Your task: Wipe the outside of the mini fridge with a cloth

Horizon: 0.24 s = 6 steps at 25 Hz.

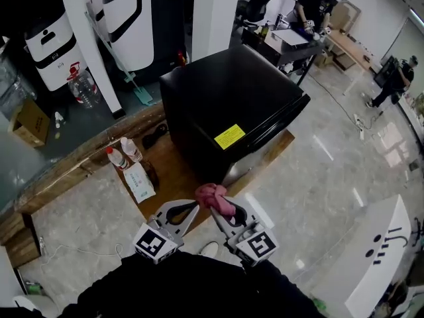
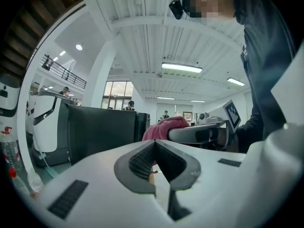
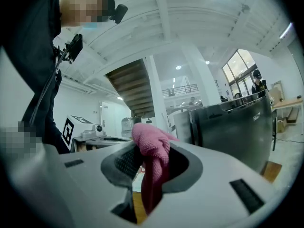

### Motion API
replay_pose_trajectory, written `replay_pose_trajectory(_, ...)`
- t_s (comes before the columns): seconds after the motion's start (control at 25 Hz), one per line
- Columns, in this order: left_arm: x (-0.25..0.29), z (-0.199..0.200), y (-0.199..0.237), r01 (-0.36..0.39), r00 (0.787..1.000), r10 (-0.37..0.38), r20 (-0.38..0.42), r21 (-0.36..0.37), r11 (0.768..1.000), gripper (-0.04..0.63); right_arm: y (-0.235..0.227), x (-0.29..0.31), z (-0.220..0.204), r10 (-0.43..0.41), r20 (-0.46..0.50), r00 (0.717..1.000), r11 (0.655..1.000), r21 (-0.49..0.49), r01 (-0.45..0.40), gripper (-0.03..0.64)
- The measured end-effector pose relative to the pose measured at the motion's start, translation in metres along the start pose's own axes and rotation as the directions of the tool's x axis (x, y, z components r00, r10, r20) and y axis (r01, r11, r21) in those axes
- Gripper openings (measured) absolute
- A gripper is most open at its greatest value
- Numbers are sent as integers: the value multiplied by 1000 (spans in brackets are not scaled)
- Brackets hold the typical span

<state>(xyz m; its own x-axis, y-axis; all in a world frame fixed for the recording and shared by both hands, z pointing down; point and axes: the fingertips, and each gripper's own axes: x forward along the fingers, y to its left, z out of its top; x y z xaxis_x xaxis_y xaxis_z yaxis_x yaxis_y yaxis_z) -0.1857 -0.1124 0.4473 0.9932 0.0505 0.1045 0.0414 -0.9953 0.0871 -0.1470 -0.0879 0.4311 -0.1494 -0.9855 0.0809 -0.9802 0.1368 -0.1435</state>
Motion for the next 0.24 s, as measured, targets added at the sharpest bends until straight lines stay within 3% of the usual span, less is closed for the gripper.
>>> replay_pose_trajectory(0.24, -3, 15, -18, -62, 998, 62, 32, -2, 998, 6, 2, -16, 1, 41, -12, 999, 999, -13, -41, 106)
